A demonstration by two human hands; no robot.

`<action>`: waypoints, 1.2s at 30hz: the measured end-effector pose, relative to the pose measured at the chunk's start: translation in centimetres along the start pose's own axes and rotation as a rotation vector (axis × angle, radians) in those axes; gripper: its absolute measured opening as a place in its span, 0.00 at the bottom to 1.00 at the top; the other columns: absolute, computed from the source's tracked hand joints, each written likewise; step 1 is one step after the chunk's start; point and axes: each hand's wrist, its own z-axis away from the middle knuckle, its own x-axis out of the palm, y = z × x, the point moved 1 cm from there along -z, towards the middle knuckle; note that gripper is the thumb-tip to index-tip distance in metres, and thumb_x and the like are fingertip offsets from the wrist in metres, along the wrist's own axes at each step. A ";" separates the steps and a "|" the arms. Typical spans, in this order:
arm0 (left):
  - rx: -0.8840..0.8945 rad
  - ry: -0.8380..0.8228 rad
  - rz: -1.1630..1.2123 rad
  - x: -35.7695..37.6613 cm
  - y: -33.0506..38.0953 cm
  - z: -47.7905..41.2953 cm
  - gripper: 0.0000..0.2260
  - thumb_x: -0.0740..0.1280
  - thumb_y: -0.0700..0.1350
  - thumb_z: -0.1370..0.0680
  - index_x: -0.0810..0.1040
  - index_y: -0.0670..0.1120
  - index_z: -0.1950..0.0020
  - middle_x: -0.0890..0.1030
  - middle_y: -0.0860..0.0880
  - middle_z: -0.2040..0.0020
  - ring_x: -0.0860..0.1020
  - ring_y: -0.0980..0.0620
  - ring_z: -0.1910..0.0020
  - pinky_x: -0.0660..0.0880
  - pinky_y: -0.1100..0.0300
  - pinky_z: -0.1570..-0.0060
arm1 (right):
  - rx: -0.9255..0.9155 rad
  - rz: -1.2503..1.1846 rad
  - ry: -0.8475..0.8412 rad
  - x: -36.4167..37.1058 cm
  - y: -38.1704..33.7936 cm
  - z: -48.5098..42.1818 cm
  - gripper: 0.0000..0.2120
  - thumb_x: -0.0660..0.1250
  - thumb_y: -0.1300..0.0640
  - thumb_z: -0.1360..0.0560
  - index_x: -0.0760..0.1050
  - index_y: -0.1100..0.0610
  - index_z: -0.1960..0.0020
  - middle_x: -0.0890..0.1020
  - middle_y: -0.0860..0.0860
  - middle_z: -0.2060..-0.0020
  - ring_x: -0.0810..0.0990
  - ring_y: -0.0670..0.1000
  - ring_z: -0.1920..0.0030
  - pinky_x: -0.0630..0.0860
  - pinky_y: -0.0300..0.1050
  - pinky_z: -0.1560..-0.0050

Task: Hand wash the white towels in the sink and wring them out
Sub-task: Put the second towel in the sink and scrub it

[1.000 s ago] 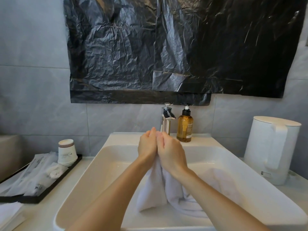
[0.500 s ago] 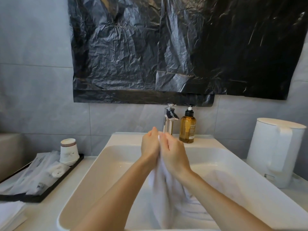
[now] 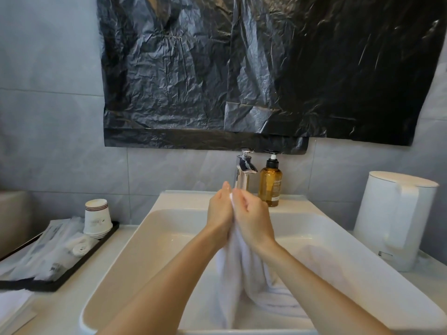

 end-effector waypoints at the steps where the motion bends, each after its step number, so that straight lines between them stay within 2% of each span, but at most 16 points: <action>1: -0.015 0.010 0.015 -0.1 0.0 -0.1 0.21 0.54 0.53 0.16 0.76 0.43 0.61 0.79 0.48 0.66 0.77 0.53 0.64 0.71 0.62 0.68 | -0.008 -0.016 -0.020 0.2 0.0 0.2 0.21 0.57 0.53 0.18 0.64 0.52 0.70 0.68 0.46 0.76 0.67 0.43 0.72 0.63 0.40 0.68; 3: -0.031 -0.012 -0.006 0.0 0.0 0.3 0.20 0.54 0.52 0.16 0.78 0.43 0.59 0.80 0.46 0.64 0.78 0.52 0.63 0.73 0.61 0.65 | 0.088 -0.052 0.037 -0.2 0.4 -1.0 0.23 0.55 0.53 0.17 0.63 0.54 0.71 0.68 0.48 0.75 0.66 0.46 0.71 0.63 0.45 0.66; 5: 0.001 -0.026 -0.080 0.3 -0.2 0.6 0.20 0.53 0.52 0.16 0.79 0.44 0.56 0.81 0.47 0.61 0.79 0.52 0.60 0.74 0.59 0.61 | 0.158 -0.010 0.136 -0.3 0.6 -1.4 0.23 0.53 0.51 0.17 0.65 0.54 0.70 0.71 0.50 0.74 0.70 0.49 0.69 0.64 0.46 0.65; 8: -0.022 0.074 -0.064 -0.6 0.2 -0.1 0.21 0.54 0.50 0.16 0.75 0.44 0.65 0.78 0.48 0.66 0.75 0.51 0.63 0.70 0.58 0.62 | -0.049 0.054 0.044 0.8 0.3 0.7 0.21 0.55 0.52 0.17 0.68 0.57 0.68 0.72 0.50 0.73 0.70 0.50 0.69 0.66 0.50 0.66; 9: -0.048 0.074 -0.039 -0.7 0.3 -0.3 0.21 0.54 0.50 0.16 0.74 0.44 0.66 0.77 0.47 0.67 0.75 0.51 0.64 0.70 0.59 0.64 | -0.058 0.037 0.019 0.9 0.1 0.9 0.21 0.55 0.53 0.17 0.68 0.58 0.68 0.72 0.51 0.73 0.70 0.51 0.69 0.66 0.51 0.66; 12: -0.096 -0.016 -0.007 -0.1 0.2 0.4 0.19 0.55 0.50 0.16 0.78 0.43 0.58 0.80 0.46 0.63 0.78 0.51 0.63 0.74 0.62 0.66 | 0.152 0.019 0.106 0.2 0.8 -1.2 0.22 0.52 0.50 0.17 0.66 0.54 0.69 0.73 0.52 0.71 0.74 0.54 0.64 0.67 0.48 0.63; 14: -0.063 -0.004 -0.055 0.0 0.1 0.4 0.19 0.53 0.50 0.15 0.77 0.43 0.58 0.80 0.47 0.63 0.78 0.51 0.61 0.73 0.61 0.64 | 0.070 0.070 0.124 0.3 1.0 -0.7 0.20 0.52 0.49 0.17 0.69 0.54 0.66 0.76 0.52 0.69 0.76 0.54 0.64 0.69 0.49 0.63; 16: -0.049 0.035 -0.058 -0.4 0.2 -0.2 0.20 0.53 0.49 0.15 0.75 0.43 0.62 0.78 0.48 0.68 0.76 0.51 0.64 0.70 0.63 0.69 | -0.052 0.062 0.035 0.6 0.7 0.4 0.19 0.54 0.50 0.17 0.69 0.55 0.65 0.75 0.51 0.71 0.74 0.51 0.67 0.68 0.50 0.65; 18: -0.104 -0.006 0.004 -0.4 0.3 -0.1 0.20 0.54 0.50 0.15 0.76 0.43 0.61 0.79 0.48 0.68 0.77 0.52 0.66 0.72 0.62 0.68 | 0.055 0.023 0.036 0.3 0.7 -0.5 0.21 0.53 0.50 0.17 0.66 0.54 0.68 0.72 0.49 0.73 0.71 0.51 0.66 0.65 0.49 0.64; 20: -0.112 -0.033 -0.017 -0.2 0.2 0.1 0.19 0.54 0.51 0.15 0.78 0.43 0.57 0.81 0.46 0.63 0.78 0.51 0.63 0.74 0.61 0.64 | 0.161 0.039 0.083 0.4 0.9 -1.2 0.22 0.52 0.49 0.17 0.65 0.53 0.68 0.71 0.49 0.72 0.72 0.52 0.65 0.65 0.47 0.63; 23: -0.092 0.018 -0.029 -0.7 0.2 -0.2 0.20 0.54 0.50 0.15 0.75 0.43 0.62 0.78 0.46 0.65 0.76 0.53 0.65 0.72 0.64 0.70 | 0.014 0.011 0.001 1.0 0.8 -0.1 0.19 0.55 0.51 0.18 0.67 0.56 0.66 0.72 0.49 0.73 0.71 0.49 0.68 0.66 0.47 0.66; 25: -0.137 -0.038 0.021 -0.7 0.1 -0.1 0.20 0.54 0.51 0.15 0.76 0.43 0.61 0.79 0.46 0.66 0.78 0.53 0.66 0.73 0.63 0.69 | 0.103 -0.084 -0.016 0.6 0.9 -0.5 0.20 0.55 0.52 0.18 0.65 0.56 0.68 0.69 0.49 0.73 0.67 0.48 0.68 0.63 0.46 0.65; 27: -0.160 -0.081 0.007 -0.5 0.1 0.2 0.20 0.54 0.51 0.15 0.78 0.43 0.57 0.81 0.46 0.63 0.79 0.52 0.63 0.74 0.63 0.66 | 0.197 -0.059 0.032 0.3 0.9 -1.0 0.21 0.54 0.51 0.17 0.64 0.54 0.68 0.70 0.49 0.72 0.68 0.48 0.68 0.64 0.46 0.64; 31: -0.111 -0.023 0.008 -0.8 0.3 0.0 0.22 0.55 0.50 0.16 0.73 0.44 0.66 0.77 0.51 0.75 0.75 0.53 0.68 0.70 0.62 0.69 | 0.030 -0.005 -0.015 1.0 0.4 0.5 0.20 0.55 0.52 0.18 0.66 0.54 0.68 0.70 0.49 0.73 0.71 0.51 0.67 0.67 0.48 0.64; 34: -0.143 -0.087 0.038 -0.3 0.5 0.6 0.19 0.55 0.50 0.16 0.78 0.43 0.58 0.81 0.47 0.66 0.78 0.53 0.65 0.73 0.61 0.65 | 0.195 -0.011 0.124 0.2 0.3 -0.6 0.21 0.52 0.50 0.17 0.63 0.51 0.69 0.72 0.50 0.70 0.71 0.53 0.64 0.65 0.46 0.63; 36: -0.118 -0.083 -0.013 -0.1 0.3 0.5 0.18 0.56 0.48 0.16 0.77 0.44 0.61 0.79 0.48 0.66 0.77 0.54 0.66 0.72 0.61 0.66 | 0.095 0.037 0.161 0.4 0.3 0.0 0.20 0.53 0.51 0.17 0.63 0.49 0.69 0.72 0.48 0.72 0.71 0.51 0.67 0.65 0.47 0.65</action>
